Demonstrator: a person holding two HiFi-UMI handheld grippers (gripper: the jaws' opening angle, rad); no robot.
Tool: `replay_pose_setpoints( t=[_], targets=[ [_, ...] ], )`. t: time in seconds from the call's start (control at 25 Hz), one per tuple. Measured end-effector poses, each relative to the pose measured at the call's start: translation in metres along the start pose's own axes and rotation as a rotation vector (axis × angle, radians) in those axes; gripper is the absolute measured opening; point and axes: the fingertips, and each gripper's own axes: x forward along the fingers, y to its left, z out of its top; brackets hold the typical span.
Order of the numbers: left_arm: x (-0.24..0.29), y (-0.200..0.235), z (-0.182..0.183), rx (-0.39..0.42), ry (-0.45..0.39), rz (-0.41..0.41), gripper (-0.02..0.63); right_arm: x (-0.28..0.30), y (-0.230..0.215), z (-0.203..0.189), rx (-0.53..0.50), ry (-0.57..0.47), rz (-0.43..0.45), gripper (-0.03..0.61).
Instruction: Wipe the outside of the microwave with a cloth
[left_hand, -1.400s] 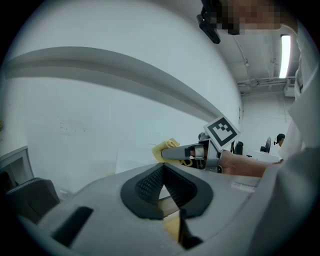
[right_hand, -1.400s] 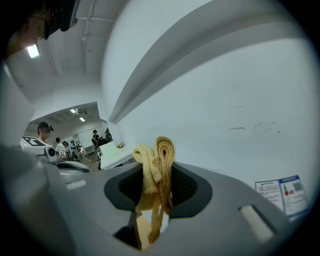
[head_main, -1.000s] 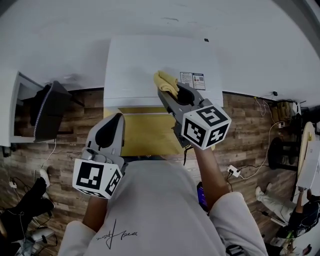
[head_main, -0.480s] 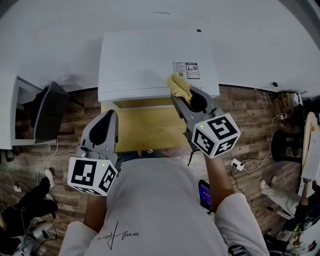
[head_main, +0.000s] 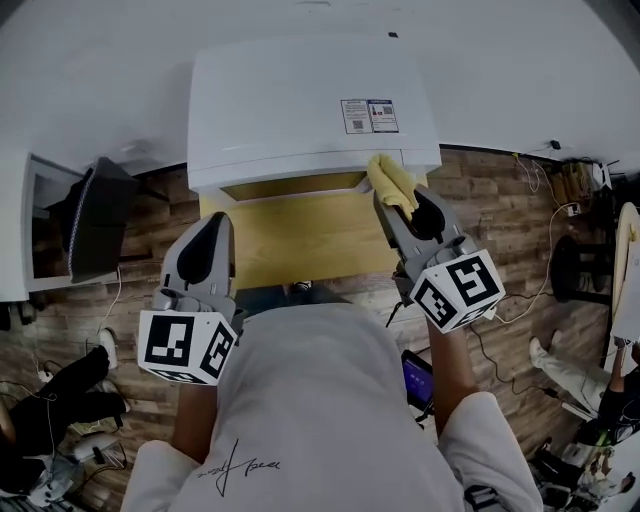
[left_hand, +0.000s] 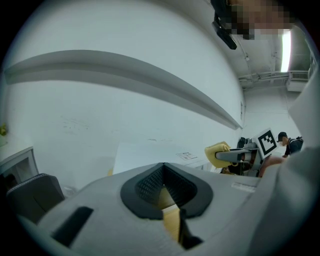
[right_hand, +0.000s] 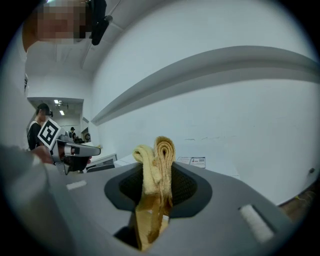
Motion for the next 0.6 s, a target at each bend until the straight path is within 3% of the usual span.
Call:
replay_pose_setpoints(
  t=[0.2, 0.6],
  targets=[
    [0.004, -0.008, 0.006, -0.006, -0.037, -0.053, -0.011, -0.015, -0.009, -0.007, 0.000, 0.006, -0.030, 0.121],
    [0.017, -0.008, 0.010, -0.061, -0.044, -0.068, -0.009, -0.015, 0.005, 0.000, -0.060, 0.006, 0.035, 0.120]
  ],
)
